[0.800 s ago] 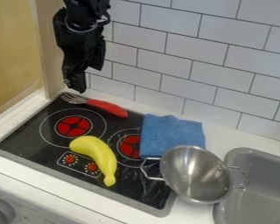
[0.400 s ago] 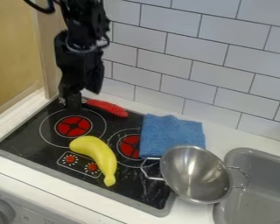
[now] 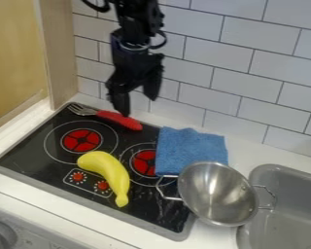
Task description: Move the blue cloth on the left side of the burner
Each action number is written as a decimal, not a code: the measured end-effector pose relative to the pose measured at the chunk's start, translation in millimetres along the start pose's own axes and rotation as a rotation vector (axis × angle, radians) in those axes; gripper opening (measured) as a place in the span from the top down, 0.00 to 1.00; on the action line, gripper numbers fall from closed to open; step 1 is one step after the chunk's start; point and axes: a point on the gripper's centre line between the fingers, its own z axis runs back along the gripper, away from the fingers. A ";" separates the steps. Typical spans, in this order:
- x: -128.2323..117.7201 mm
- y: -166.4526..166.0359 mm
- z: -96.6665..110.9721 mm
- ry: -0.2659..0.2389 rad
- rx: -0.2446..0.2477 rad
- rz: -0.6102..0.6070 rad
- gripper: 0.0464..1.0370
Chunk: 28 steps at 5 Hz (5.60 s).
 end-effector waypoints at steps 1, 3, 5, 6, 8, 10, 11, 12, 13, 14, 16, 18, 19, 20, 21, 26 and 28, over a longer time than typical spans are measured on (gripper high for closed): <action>-18.3 -29.9 5.9 0.000 -0.039 -0.159 0.04; -50.8 -45.6 6.3 0.031 -0.053 -0.314 0.04; -62.7 -46.0 5.6 0.075 -0.054 -0.377 0.04; -70.2 -38.8 -12.2 0.110 0.002 -0.405 0.04; -72.2 -40.4 -28.8 0.142 0.055 -0.454 0.04; -74.1 -36.8 -37.5 0.157 0.079 -0.481 0.04; -73.9 -34.3 -38.9 0.160 0.095 -0.490 0.04; -72.9 -33.5 -39.2 0.154 0.099 -0.504 0.04; -68.9 -28.1 -41.5 0.139 0.122 -0.506 0.04; -64.5 -22.9 -42.9 0.134 0.129 -0.484 0.04; -59.9 -6.8 -41.4 0.131 0.133 -0.443 0.04; -43.2 14.4 -40.4 0.133 0.135 -0.355 0.04; -29.1 25.7 -39.4 0.126 0.114 -0.288 0.04; -17.7 37.7 -39.2 0.124 0.115 -0.225 0.04; -12.2 49.2 -38.2 0.123 0.115 -0.183 0.04; 31.1 87.4 -37.3 0.113 0.121 0.023 0.04; 48.8 94.7 -33.7 0.101 0.120 0.080 0.04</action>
